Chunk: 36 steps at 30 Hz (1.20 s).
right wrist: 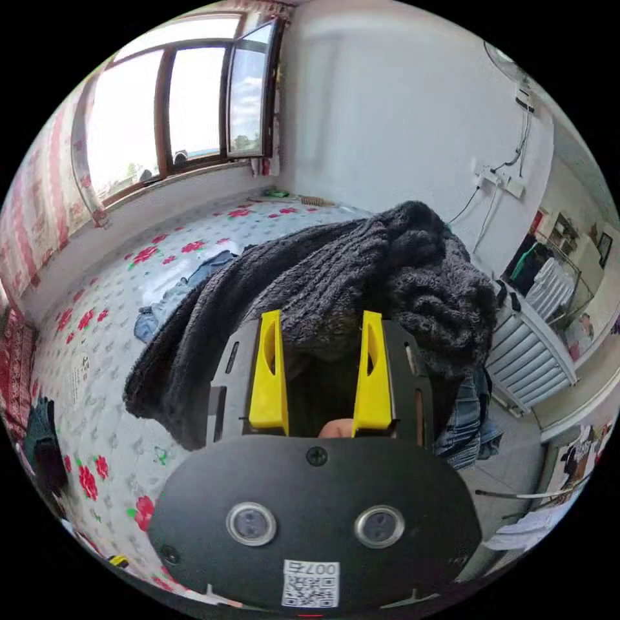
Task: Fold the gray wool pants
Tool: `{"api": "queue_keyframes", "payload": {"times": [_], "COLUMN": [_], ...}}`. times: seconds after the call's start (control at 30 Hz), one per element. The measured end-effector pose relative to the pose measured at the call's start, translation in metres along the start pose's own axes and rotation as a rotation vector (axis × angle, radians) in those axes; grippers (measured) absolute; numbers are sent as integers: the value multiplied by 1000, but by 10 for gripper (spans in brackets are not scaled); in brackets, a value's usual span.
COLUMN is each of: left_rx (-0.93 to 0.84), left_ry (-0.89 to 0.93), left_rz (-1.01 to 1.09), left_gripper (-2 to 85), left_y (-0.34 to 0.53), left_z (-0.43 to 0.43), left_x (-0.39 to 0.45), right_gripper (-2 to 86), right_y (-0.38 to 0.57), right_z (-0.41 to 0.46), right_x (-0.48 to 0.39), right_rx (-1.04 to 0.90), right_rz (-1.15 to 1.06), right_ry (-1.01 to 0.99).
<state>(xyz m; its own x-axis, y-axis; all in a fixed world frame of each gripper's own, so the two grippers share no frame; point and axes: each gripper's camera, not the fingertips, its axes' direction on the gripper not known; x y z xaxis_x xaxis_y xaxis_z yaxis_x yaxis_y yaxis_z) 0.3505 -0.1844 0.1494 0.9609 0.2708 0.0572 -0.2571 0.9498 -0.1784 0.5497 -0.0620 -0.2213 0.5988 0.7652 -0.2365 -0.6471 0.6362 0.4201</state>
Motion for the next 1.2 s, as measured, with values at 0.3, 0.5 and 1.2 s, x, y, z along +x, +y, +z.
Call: {"api": "queue_keyframes", "payload": {"times": [0.3,0.5,1.2], "left_rx": [34,124,290], "left_ry": [34,252,271], "left_rz": [-99,-216,12], "left_gripper": [31,46,112], "left_y": [7,45,124], "left_z": [-8,-18,-78], "left_x": [-24,-48,-65], "right_gripper": [9,11,98], "right_y": [76,239,251], "right_z": [-10,-86,39], "right_x": [-79,-198,-171], "right_rx": [89,-37,-415], "right_rz": [-317,-815,-587], "right_ry": [-413,-912,-698]}}
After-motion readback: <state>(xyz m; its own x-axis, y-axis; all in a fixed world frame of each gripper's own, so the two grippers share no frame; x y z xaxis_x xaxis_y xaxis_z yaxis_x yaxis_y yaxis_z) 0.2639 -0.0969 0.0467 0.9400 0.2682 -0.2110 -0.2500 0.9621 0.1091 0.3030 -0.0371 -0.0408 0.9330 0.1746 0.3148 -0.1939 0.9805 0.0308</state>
